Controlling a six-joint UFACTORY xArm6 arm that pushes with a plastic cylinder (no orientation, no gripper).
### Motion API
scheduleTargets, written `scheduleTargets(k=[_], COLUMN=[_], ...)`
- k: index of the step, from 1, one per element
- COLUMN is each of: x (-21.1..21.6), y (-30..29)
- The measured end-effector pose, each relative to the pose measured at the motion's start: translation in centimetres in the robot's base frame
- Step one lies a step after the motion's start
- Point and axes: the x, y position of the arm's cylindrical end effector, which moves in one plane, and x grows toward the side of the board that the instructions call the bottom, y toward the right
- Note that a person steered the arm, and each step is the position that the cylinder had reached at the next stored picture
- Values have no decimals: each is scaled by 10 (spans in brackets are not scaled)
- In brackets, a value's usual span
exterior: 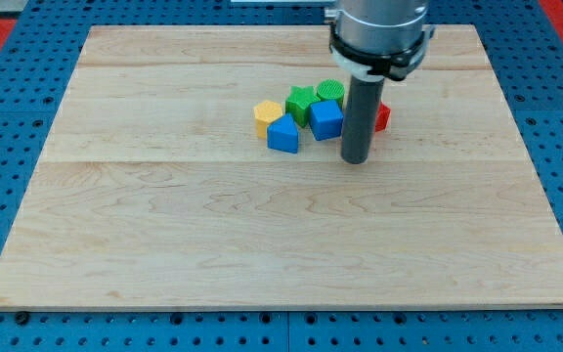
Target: Separate the green circle and yellow heart
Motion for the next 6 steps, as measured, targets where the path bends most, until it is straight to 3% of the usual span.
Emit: scheduleTargets(k=[1,3,6], x=[4,27,-49], y=[11,-50,-5])
